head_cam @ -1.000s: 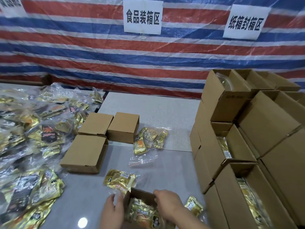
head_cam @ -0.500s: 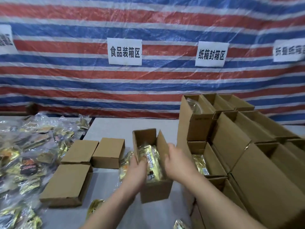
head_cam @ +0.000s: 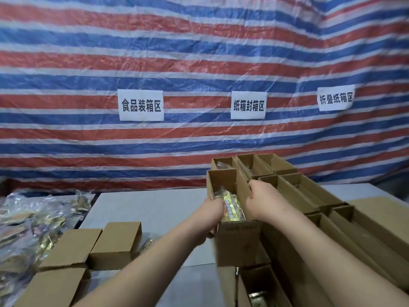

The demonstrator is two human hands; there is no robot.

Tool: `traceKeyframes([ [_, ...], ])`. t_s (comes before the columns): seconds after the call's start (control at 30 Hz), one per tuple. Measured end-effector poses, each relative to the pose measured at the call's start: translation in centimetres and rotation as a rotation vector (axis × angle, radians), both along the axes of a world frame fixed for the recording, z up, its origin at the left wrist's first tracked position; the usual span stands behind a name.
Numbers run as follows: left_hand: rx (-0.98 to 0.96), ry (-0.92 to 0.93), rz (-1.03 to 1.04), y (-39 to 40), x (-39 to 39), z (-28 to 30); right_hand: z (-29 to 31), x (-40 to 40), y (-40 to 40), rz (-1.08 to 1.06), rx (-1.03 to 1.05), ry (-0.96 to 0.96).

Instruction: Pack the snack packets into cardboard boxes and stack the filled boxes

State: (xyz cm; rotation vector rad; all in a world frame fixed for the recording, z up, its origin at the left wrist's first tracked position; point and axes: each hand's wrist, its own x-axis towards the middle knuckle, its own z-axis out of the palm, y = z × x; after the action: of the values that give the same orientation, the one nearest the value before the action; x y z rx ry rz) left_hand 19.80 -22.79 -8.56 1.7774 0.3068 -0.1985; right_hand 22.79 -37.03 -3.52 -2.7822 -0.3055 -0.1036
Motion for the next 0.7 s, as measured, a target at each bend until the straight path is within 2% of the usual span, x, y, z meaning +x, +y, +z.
traceKeyframes([
  [0.13, -0.013, 0.030, -0.089, -2.8, 2.1, -0.4, -0.5, 1.8, -2.2, -0.085, -0.050, -0.043],
  [0.3, -0.074, 0.078, -0.066, -4.5, 4.1, -1.6, -1.8, 4.1, -3.5, -0.082, -0.230, -0.112],
  [0.7, -0.031, 0.092, -0.007, -5.4, 5.7, -4.4, -4.9, 6.4, -4.5, -0.022, -0.291, -0.147],
])
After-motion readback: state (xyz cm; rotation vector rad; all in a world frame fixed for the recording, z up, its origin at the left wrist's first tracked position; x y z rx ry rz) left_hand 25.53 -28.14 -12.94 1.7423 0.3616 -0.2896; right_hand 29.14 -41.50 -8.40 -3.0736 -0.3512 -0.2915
